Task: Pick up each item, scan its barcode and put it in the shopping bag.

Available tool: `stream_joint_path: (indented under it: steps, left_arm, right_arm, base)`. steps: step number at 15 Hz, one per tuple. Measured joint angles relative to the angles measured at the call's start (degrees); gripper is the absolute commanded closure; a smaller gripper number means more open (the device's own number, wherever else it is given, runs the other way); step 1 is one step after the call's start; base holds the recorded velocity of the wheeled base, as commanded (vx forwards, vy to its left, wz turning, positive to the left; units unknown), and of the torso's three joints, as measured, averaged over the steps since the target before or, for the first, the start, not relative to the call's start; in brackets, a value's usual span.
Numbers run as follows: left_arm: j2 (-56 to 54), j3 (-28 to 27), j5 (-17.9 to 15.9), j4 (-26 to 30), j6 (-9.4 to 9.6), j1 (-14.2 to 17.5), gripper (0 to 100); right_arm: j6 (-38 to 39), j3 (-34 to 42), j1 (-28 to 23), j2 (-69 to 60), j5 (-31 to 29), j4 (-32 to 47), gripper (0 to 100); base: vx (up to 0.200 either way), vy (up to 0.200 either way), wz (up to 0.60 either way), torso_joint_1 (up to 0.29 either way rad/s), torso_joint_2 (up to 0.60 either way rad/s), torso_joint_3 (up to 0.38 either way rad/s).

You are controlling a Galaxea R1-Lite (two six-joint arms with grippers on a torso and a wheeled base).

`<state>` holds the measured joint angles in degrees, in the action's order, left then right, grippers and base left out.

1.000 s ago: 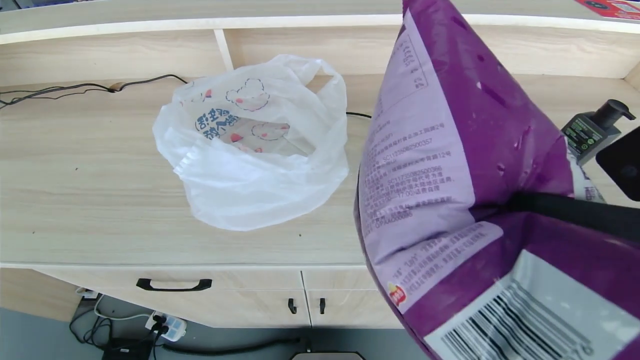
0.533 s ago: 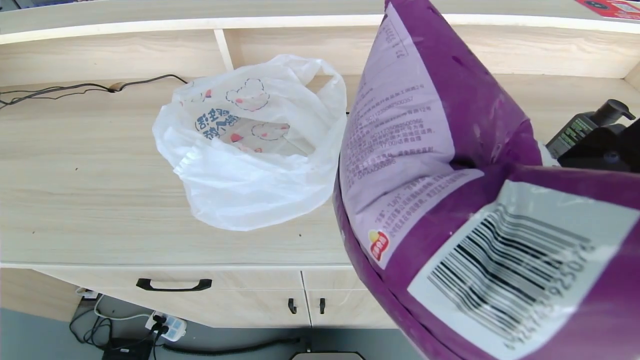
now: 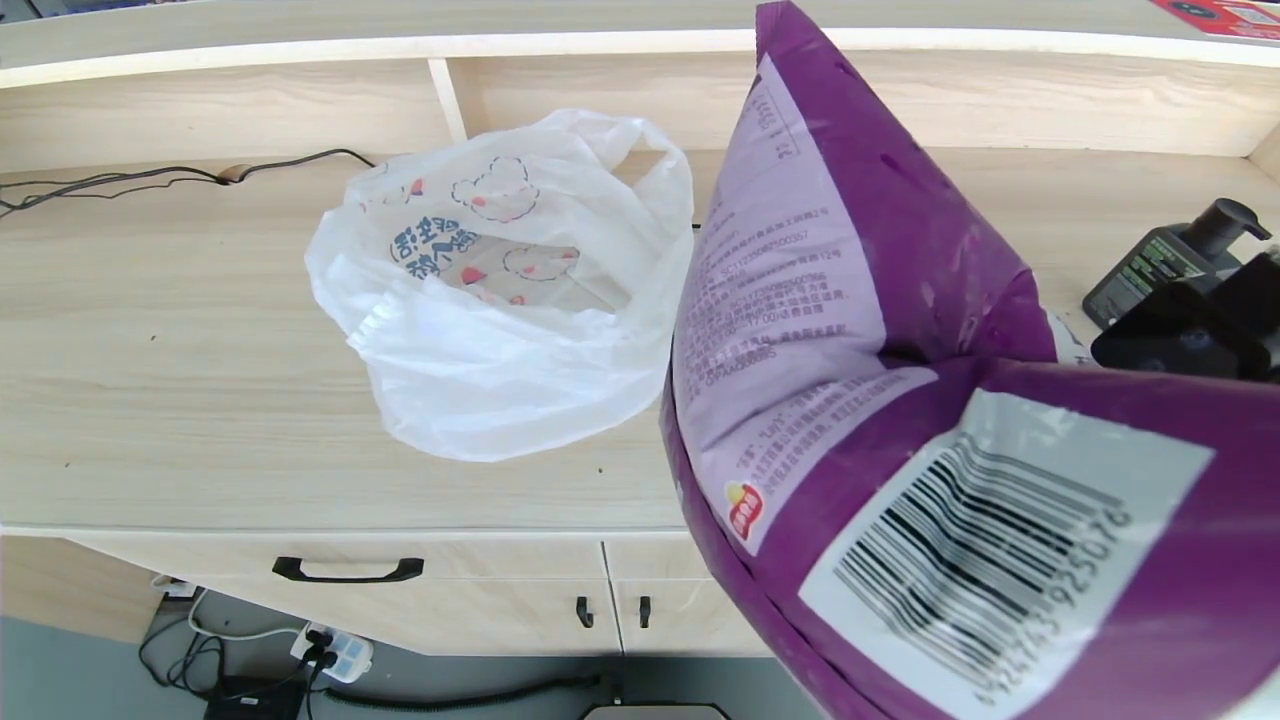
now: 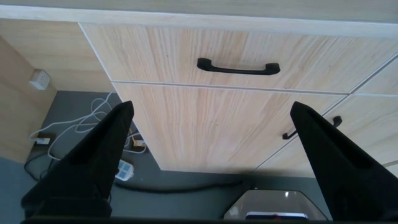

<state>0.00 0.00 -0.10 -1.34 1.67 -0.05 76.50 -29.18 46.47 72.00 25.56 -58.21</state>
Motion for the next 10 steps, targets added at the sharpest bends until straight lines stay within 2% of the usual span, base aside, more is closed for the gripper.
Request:
stream_joint_path:
  steps: [5, 7, 8, 10]
  left_arm:
    - [0.0, 0.0, 0.0, 0.0, -0.11, -0.1, 0]
    - [0.0, 0.0, 0.0, 0.1, -0.09, -0.1, 0]
    - [0.0, 0.0, 0.0, 0.1, -0.09, -0.1, 0]
    - [0.0, 0.0, 0.0, 0.2, -0.09, -0.1, 0]
  right_arm:
    - [-3.3, 1.0, -0.5, 0.1, 0.1, -0.6, 100]
    - [-12.4, -0.1, -1.9, 0.1, 0.6, 1.9, 100]
    - [-19.4, -0.8, -2.8, 0.1, 0.7, 5.8, 100]
    - [-40.9, -2.9, -6.8, 0.1, -0.4, 17.4, 100]
  base:
    - [0.0, 0.0, 0.0, 0.0, 0.0, 0.0]
    - [0.0, 0.0, 0.0, 0.0, 0.0, 0.0]
    - [0.0, 0.0, 0.0, 0.0, 0.0, 0.0]
    - [0.0, 0.0, 0.0, 0.0, 0.0, 0.0]
